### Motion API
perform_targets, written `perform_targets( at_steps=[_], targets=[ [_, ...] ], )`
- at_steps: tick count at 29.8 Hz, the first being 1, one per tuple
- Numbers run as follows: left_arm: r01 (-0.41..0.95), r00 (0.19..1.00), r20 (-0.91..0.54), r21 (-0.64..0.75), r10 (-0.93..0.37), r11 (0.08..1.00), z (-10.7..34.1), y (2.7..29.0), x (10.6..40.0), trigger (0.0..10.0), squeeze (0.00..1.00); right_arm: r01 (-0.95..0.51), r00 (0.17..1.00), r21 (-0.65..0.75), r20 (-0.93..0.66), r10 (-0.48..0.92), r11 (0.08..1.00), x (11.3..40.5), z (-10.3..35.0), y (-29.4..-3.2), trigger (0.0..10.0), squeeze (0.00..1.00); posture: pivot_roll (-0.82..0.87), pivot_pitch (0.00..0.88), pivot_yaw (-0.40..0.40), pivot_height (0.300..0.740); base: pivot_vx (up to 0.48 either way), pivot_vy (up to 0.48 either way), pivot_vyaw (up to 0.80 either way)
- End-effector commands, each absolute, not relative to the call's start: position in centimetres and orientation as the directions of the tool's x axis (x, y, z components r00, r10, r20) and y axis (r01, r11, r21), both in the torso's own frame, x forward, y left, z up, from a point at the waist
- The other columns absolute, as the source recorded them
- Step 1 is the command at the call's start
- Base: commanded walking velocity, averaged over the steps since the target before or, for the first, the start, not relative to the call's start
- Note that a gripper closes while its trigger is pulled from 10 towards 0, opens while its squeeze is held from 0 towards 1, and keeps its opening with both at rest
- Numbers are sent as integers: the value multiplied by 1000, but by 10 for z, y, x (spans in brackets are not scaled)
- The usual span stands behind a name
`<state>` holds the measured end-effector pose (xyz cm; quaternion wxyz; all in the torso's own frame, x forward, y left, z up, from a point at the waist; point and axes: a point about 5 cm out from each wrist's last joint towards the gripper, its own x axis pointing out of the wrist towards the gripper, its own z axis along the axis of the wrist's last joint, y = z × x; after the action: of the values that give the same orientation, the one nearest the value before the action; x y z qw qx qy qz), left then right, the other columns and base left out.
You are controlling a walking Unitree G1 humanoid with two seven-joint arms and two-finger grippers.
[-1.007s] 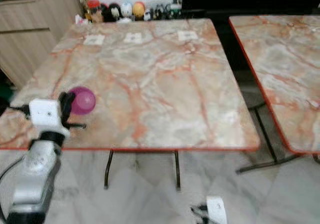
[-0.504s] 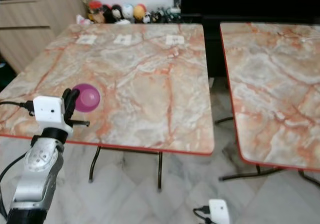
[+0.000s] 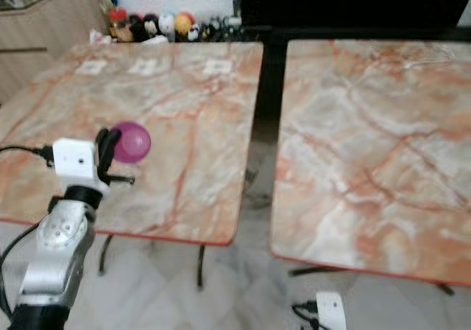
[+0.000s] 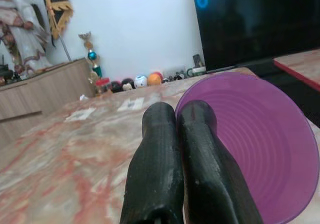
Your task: Setting the table
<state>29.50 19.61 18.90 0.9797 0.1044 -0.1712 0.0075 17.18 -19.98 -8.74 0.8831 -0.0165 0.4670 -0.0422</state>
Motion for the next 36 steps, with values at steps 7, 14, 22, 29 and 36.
perform_targets(
  at_steps=[7,14,22,29,36],
  targets=[
    [-76,945,328,222,-1,972,189,203,294,10000,0,69,541,-43,-838,-74,997,168,-90,-191,10000,0,-23,85,42,740,254,-404,-104],
    [-71,940,340,225,-10,972,192,205,295,10000,0,53,536,-45,-842,-67,998,168,-91,-191,10000,0,-21,92,40,740,190,-273,-575],
    [-87,935,355,217,5,972,195,206,294,10000,0,55,530,-37,-846,-61,998,168,-91,-191,10000,0,-21,99,39,740,0,0,-588],
    [-91,934,356,223,5,971,196,206,294,10000,0,57,537,-35,-841,-61,998,168,-91,-191,10000,0,-22,103,38,740,0,0,-550],
    [-91,936,351,234,3,968,196,205,295,10000,0,54,547,-33,-835,-57,998,169,-90,-191,10000,0,-23,105,37,740,0,-156,0]
  ],
)
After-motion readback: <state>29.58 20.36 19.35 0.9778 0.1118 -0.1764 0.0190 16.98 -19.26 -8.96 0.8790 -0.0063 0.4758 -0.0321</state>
